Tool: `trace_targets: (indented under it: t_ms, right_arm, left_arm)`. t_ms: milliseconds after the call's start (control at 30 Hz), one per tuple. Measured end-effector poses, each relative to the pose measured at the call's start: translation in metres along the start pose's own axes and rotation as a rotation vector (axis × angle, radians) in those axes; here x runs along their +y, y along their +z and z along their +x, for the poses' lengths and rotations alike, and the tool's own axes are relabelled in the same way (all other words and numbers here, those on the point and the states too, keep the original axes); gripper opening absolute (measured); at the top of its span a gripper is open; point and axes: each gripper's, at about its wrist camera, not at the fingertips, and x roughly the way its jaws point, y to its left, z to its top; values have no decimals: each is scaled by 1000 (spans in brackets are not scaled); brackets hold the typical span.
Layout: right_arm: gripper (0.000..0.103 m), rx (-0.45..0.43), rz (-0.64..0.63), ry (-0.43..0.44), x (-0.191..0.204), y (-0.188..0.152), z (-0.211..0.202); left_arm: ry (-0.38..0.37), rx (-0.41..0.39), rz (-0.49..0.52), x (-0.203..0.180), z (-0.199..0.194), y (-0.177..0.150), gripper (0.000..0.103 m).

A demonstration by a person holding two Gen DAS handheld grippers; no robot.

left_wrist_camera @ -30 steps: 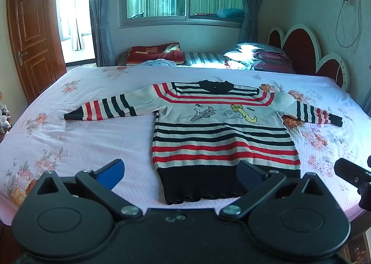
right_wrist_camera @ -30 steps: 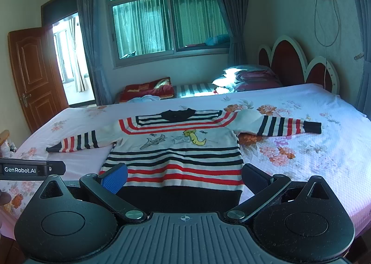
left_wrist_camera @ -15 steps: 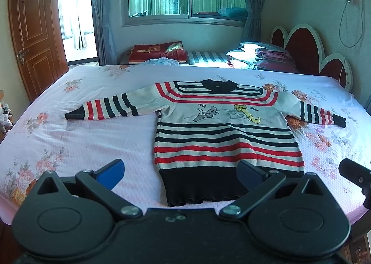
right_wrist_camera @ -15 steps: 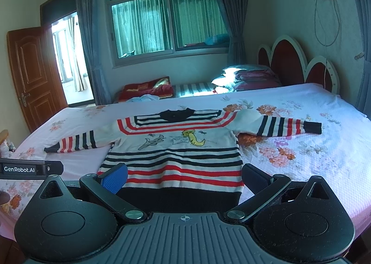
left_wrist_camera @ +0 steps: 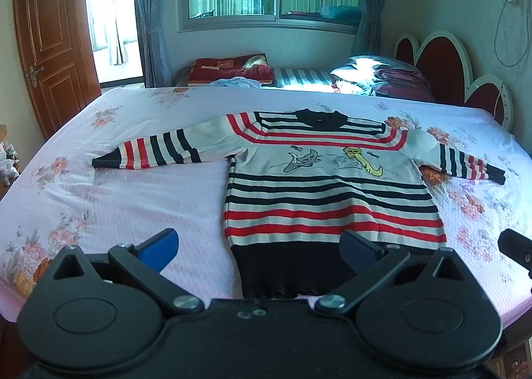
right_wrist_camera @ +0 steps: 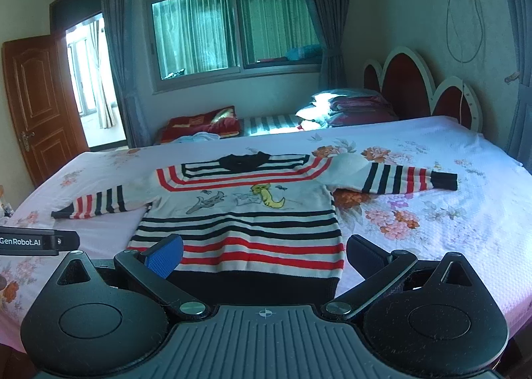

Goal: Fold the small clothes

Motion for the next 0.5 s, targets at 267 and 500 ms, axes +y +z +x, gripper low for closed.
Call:
trace_targets:
  t_ms: [267, 500]
  right_arm:
    - [103, 9, 12, -31, -11, 9, 26]
    - [103, 20, 30, -35, -23, 20, 55]
  left_arm:
    - [13, 18, -17, 2, 30, 10, 103]
    - [20, 27, -24, 2, 61, 24, 103]
